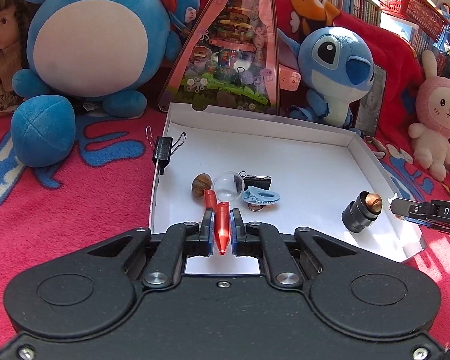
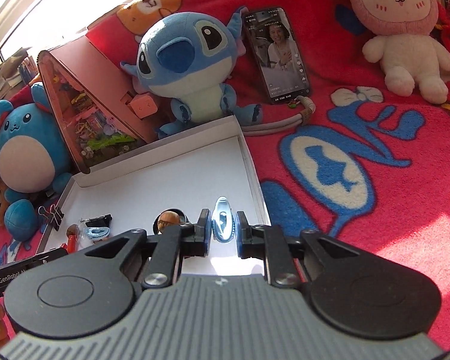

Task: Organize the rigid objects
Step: 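Carry the crayon with the left gripper and the blue clip with the right into the tray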

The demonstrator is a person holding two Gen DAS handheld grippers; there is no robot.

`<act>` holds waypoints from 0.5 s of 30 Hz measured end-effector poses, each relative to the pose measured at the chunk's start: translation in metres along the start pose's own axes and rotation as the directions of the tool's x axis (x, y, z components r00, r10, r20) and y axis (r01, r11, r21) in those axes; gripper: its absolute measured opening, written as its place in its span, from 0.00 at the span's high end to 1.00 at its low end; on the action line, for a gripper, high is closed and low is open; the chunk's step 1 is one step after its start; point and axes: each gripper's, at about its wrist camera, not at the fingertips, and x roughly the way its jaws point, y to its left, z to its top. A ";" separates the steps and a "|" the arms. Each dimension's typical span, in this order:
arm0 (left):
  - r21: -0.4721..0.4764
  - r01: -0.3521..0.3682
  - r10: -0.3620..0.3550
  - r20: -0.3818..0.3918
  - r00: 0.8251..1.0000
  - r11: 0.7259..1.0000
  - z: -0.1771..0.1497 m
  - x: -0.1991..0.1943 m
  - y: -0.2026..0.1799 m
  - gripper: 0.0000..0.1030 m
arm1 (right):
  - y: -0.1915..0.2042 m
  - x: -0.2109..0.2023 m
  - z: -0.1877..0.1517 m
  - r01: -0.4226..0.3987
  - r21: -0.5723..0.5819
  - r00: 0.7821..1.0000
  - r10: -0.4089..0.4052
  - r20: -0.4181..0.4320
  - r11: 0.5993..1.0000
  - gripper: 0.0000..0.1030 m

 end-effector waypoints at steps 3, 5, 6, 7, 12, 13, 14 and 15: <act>0.003 -0.010 0.010 -0.003 1.000 1.000 -0.001 0.004 -0.001 0.90 | 0.000 0.004 0.000 0.007 0.004 1.000 -0.007 -0.004 1.000 0.80; 0.005 -0.016 0.016 0.001 1.000 1.000 -0.001 0.005 -0.001 0.90 | 0.000 0.007 0.000 0.007 0.011 1.000 -0.007 -0.008 1.000 0.80; 0.005 -0.020 0.020 0.002 1.000 1.000 0.000 0.006 -0.001 0.90 | -0.001 0.008 0.000 0.008 0.013 1.000 -0.007 -0.010 1.000 0.80; 0.006 -0.024 0.024 0.003 1.000 1.000 0.000 0.007 -0.001 0.90 | -0.001 0.010 0.000 0.010 0.016 1.000 -0.010 -0.012 1.000 0.80; 0.007 -0.046 0.045 0.010 0.999 0.999 0.002 0.011 0.000 0.90 | -0.002 0.018 -0.001 0.021 0.028 1.000 -0.020 -0.021 0.999 0.80; 0.006 -0.047 0.047 0.011 0.999 0.999 0.002 0.012 0.001 0.90 | -0.001 0.018 -0.002 0.022 0.029 1.000 -0.021 -0.022 0.999 0.80; 0.006 -0.047 0.047 0.012 0.999 0.999 0.002 0.012 0.001 0.90 | -0.001 0.019 -0.002 0.023 0.028 1.000 -0.023 -0.021 0.999 0.80; 0.005 -0.047 0.047 0.012 0.999 0.999 0.002 0.013 0.001 0.90 | 0.000 0.020 -0.002 0.025 0.026 0.999 -0.025 -0.021 0.999 0.80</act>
